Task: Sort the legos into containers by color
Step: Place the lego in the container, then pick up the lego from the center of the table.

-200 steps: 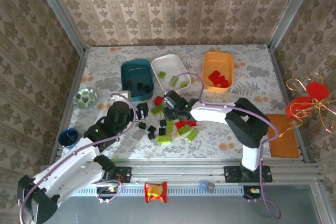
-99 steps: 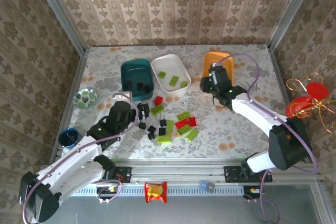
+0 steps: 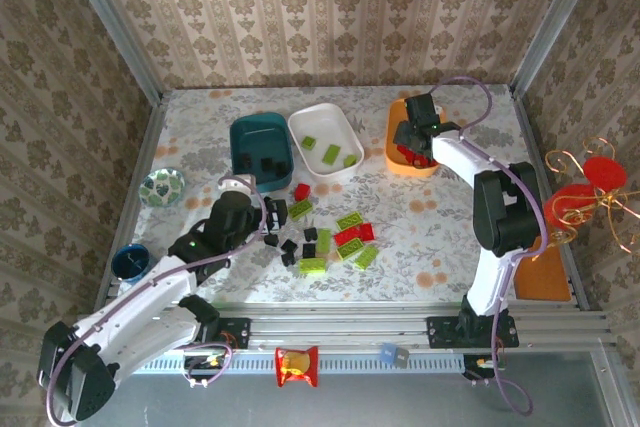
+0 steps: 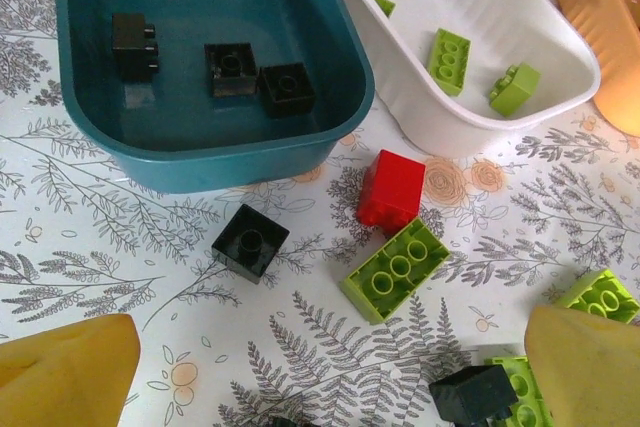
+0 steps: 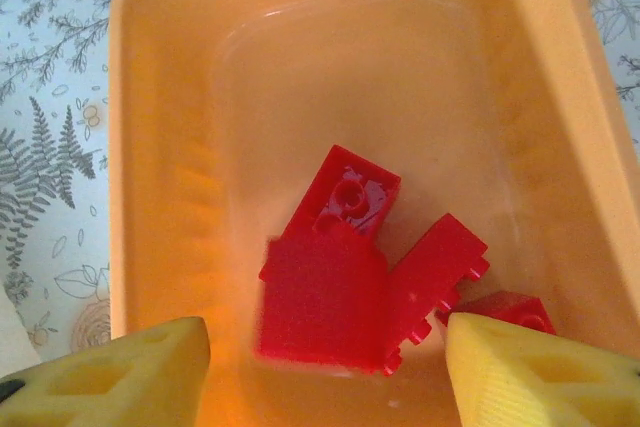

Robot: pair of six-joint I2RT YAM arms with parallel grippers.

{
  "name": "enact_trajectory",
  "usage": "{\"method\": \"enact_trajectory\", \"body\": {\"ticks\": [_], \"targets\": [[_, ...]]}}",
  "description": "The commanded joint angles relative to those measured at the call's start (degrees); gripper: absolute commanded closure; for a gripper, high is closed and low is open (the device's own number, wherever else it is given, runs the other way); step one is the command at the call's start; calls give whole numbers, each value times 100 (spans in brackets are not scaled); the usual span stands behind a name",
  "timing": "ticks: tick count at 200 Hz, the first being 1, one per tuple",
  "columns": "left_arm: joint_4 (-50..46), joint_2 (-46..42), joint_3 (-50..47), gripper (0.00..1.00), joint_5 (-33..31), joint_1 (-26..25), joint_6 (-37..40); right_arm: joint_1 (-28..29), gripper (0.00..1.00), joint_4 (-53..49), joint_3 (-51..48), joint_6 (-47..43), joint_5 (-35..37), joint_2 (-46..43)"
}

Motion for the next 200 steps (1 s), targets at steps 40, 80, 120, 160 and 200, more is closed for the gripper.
{"method": "enact_trajectory", "body": {"ticks": [40, 80, 120, 160, 200], "targets": [[91, 1127, 207, 1, 1044, 242, 264, 601, 26, 206, -799, -86, -166, -1392], [31, 2442, 910, 1, 1189, 93, 662, 1213, 25, 501, -1740, -1, -21, -2351], [-311, 3312, 1498, 13, 326, -430, 1067, 1328, 25, 620, -2321, 203, 61, -3020], [-442, 3988, 1791, 21, 122, -478, 1202, 1328, 25, 605, -2468, 221, 157, -3215], [-238, 4306, 1936, 25, 54, -467, 1322, 1323, 24, 599, -2498, 195, 191, -3270]]}}
